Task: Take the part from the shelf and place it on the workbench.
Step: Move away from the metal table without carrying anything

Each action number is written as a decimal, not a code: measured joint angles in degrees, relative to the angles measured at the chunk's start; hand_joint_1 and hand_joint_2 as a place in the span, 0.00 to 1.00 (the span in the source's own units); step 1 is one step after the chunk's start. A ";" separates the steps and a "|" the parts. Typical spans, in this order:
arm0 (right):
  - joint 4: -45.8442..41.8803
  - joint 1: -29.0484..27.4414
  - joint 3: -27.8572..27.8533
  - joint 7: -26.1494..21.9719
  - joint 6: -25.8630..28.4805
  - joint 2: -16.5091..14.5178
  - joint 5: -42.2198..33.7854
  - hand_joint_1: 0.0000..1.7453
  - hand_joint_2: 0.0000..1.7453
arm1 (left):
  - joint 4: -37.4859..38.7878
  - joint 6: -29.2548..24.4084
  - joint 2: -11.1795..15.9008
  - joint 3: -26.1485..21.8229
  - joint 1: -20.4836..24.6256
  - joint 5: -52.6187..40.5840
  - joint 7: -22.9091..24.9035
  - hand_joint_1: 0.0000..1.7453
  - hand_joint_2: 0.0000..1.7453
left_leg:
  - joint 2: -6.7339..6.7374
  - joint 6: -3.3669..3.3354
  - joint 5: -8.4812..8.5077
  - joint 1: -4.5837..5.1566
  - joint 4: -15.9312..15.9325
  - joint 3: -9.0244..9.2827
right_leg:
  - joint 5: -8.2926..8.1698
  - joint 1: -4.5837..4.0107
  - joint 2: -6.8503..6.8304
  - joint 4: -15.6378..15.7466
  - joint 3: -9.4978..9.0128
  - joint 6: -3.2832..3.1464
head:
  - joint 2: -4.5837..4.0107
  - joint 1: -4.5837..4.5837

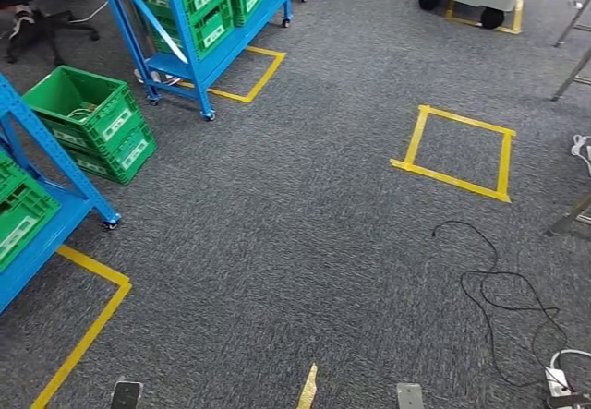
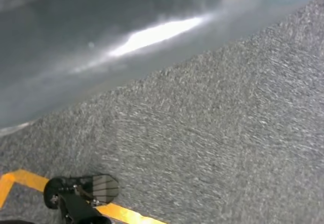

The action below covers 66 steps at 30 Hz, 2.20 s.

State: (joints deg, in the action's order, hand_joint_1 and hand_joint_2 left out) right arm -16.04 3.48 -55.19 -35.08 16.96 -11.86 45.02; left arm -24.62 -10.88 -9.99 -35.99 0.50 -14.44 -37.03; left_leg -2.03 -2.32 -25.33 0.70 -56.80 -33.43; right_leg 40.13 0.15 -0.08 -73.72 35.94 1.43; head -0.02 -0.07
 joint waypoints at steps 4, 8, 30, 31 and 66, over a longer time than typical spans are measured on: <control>0.03 0.00 -0.04 -0.02 -0.02 0.02 0.11 0.00 0.00 | -0.01 0.00 0.00 0.14 -0.20 0.02 0.00 0.00 0.00 | -3.60 1.00 -1.08 -0.34 -0.22 1.43 | -9.25 0.78 2.59 10.56 -2.18 0.57 | 0.00 -0.03; 0.11 0.13 -0.09 -0.13 -0.02 0.02 0.15 0.00 0.00 | -0.07 -0.06 0.02 0.19 -0.26 0.03 0.00 0.00 0.00 | -6.05 2.15 -1.20 -0.66 -0.51 1.05 | -11.08 0.90 4.74 15.22 -4.39 -0.15 | 0.02 0.01; 0.11 0.26 -0.61 -0.50 -0.23 0.13 0.64 0.00 0.00 | -0.56 -1.03 0.02 1.22 -0.37 0.56 0.00 0.00 0.00 | 2.26 0.47 -0.86 -0.29 -0.36 0.67 | -2.34 0.17 -0.64 3.66 -1.47 0.12 | 0.01 0.32; 0.11 0.15 -0.63 -0.48 -0.23 0.17 0.64 0.00 0.00 | -0.56 -1.03 -0.03 1.23 -0.39 0.56 0.00 0.00 0.00 | 1.35 0.42 -0.88 -0.28 -0.37 0.71 | -1.48 0.18 -0.20 0.37 0.56 0.16 | 0.01 0.25; 0.11 0.16 -1.53 -0.99 -0.84 0.40 1.15 0.00 0.00 | -1.14 -0.20 0.03 1.26 -1.08 1.26 0.00 0.00 0.00 | -2.46 0.97 -1.31 -0.48 -0.39 1.48 | -9.76 0.55 2.04 9.12 -1.06 -0.18 | 0.00 0.28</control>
State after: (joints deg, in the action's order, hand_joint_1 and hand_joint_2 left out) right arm -15.93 3.64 -56.72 -36.07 16.12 -11.46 46.17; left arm -25.76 -11.08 -9.96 -34.73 -0.58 -13.19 -37.03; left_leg -4.48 -1.35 -26.63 0.22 -57.19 -31.95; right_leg 30.37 0.70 1.96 -64.60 34.88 1.25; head -0.02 0.22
